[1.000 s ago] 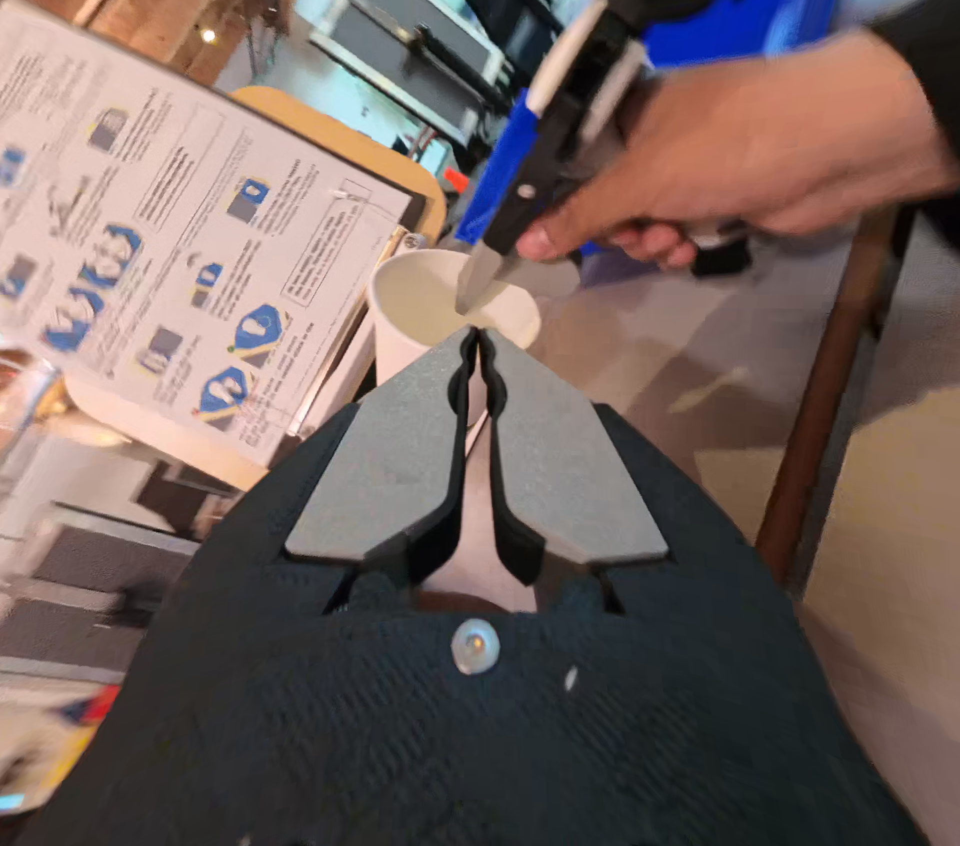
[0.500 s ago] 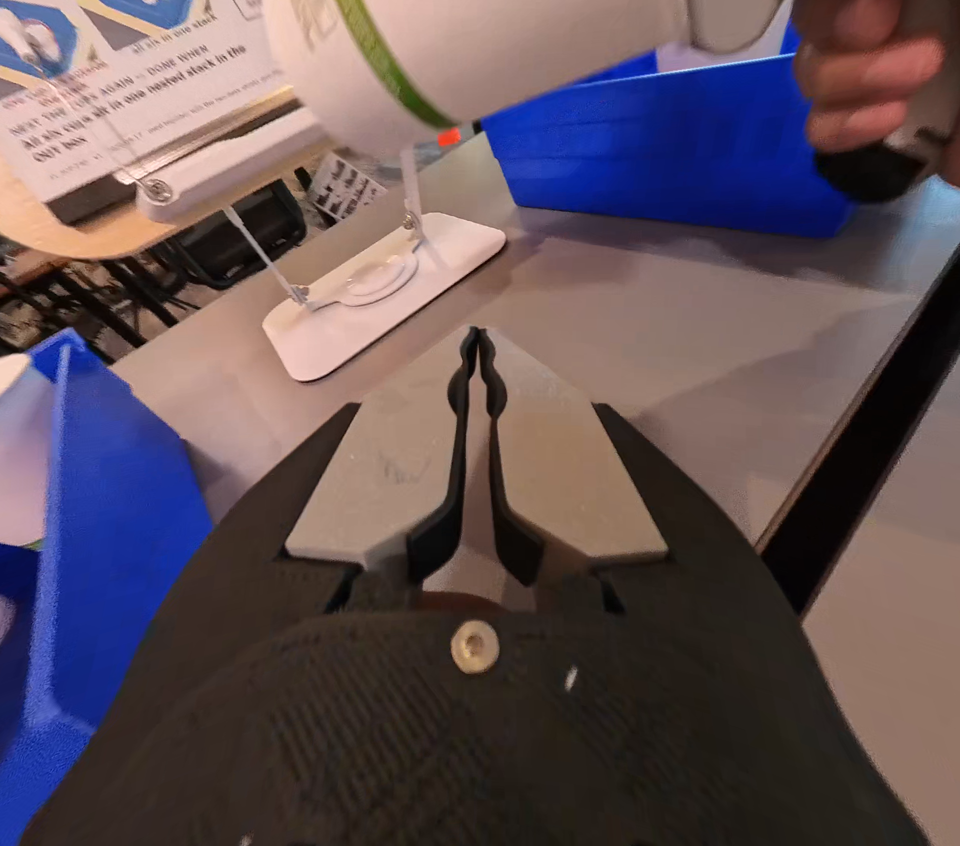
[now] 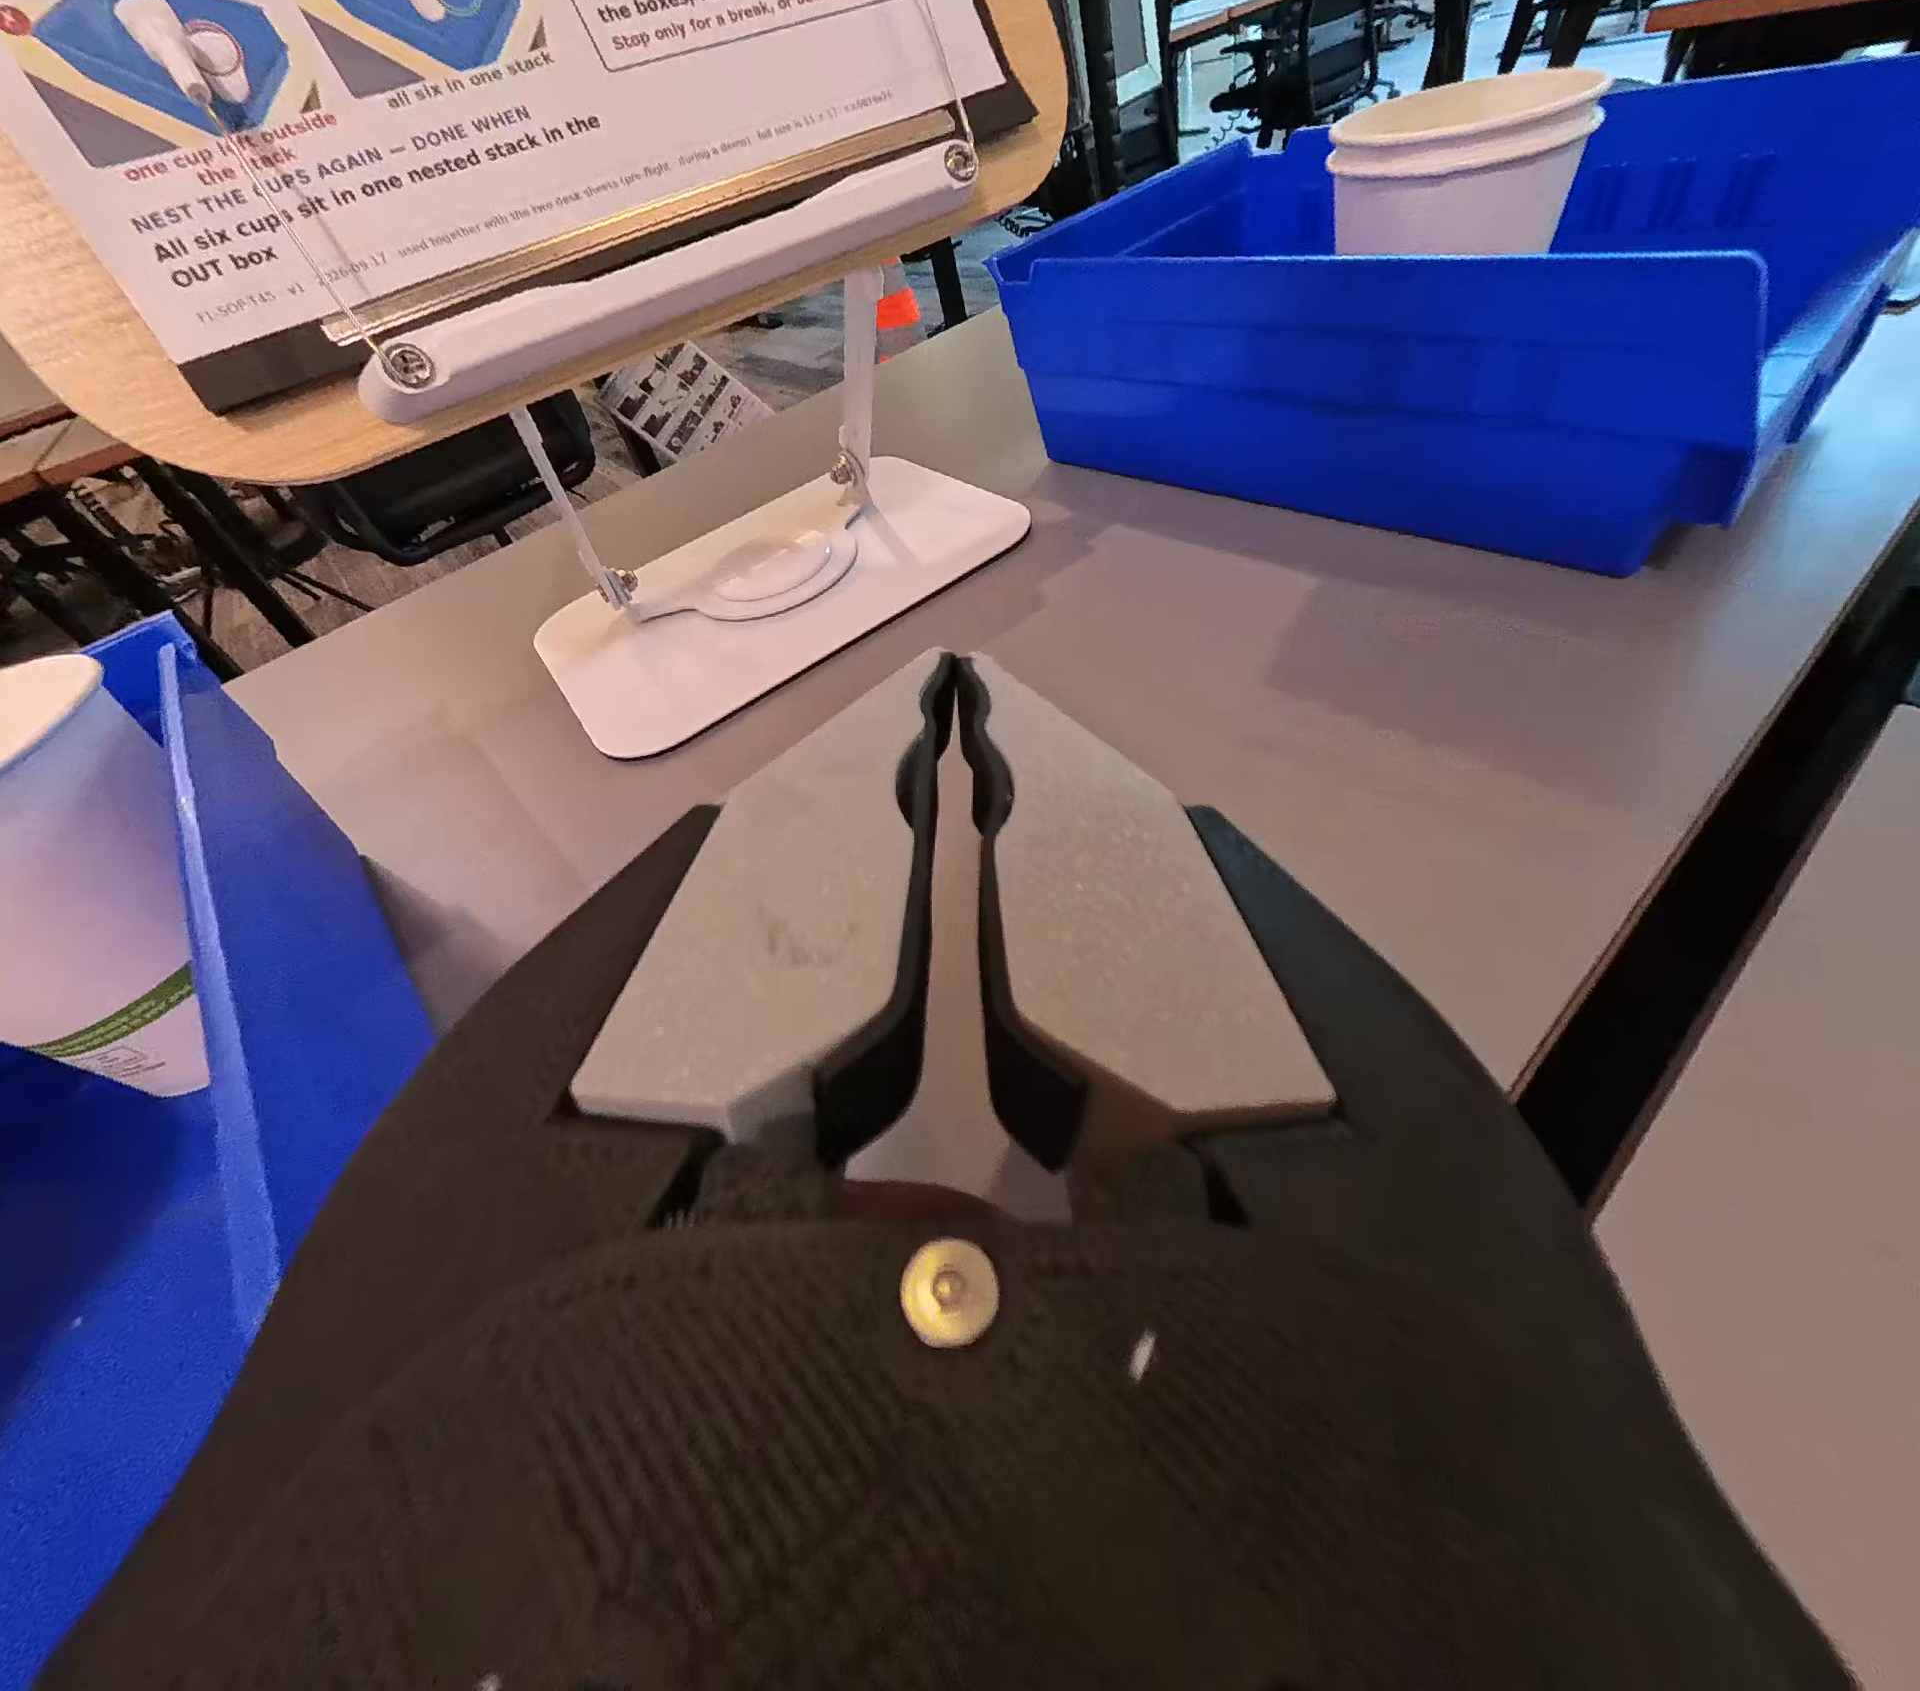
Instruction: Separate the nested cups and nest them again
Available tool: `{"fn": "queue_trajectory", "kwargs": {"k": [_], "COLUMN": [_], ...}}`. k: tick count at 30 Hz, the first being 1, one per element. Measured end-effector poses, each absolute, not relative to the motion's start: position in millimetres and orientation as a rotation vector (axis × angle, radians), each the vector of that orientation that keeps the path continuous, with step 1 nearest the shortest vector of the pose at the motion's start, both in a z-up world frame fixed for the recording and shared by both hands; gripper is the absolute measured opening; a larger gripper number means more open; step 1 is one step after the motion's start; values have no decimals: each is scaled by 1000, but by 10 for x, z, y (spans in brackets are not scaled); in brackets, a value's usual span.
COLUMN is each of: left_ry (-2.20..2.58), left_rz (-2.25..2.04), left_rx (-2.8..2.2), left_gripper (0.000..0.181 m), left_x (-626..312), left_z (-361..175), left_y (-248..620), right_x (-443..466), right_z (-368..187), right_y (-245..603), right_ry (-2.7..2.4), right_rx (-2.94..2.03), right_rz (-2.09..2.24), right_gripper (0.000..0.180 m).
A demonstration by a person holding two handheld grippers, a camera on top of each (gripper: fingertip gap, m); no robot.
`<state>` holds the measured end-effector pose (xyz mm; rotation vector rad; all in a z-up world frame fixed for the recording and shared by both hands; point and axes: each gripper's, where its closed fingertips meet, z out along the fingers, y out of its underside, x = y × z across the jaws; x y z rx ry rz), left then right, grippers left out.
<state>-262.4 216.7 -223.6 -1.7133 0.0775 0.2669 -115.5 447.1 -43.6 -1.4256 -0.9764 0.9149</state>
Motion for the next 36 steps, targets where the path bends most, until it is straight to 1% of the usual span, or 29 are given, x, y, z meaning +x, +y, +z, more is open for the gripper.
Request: {"fn": "queue_trajectory", "kwargs": {"k": [1, 4, 9, 13, 16, 18, 20, 22, 25, 36], "left_ry": [78, 78, 81, 79, 66, 66, 76, 79, 77, 73], "left_rz": [262, 263, 286, 302, 294, 299, 317, 322, 316, 317], "left_rx": [-1716, -1706, -1717, -1732, -1739, -1749, -1756, -1762, -1763, -1765], "left_gripper": [0, 0, 0, 0, 0, 0, 0, 0, 0, 0], "left_x": [-2619, -2616, -2627, -2669, -2690, -2697, -2704, -2706, -2702, -2711], "left_z": [-2233, -2202, -2226, -2265, -2280, -2299, -2317, -2328, -2330, -2327], "left_y": [2166, 2162, 2168, 2163, 2166, 2169, 2169, 2171, 2173, 2170], "right_x": [-1104, -949, -800, -716, -692, -704, -784, -891, -981, -842], "right_z": [-444, -545, -947, -1118, -1360, -1492, -1580, -1582, -1492, -1292], "right_y": [4572, 4797, 4933, 4994, 4952, 5016, 5004, 4957, 4954, 5201], "right_ry": [-1017, -1143, -1381, -1498, -1607, -1621, -1630, -1620, -1595, -1473], "right_rx": [-1475, -1636, -1888, -2012, -2127, -2156, -2164, -2148, -2077, -1982], "right_rz": [886, 782, 574, 458, 393, 298, 293, 338, 340, 181], "right_gripper": [0, 0, 0, 0, 0, 0, 0, 11, 16, 17]}}
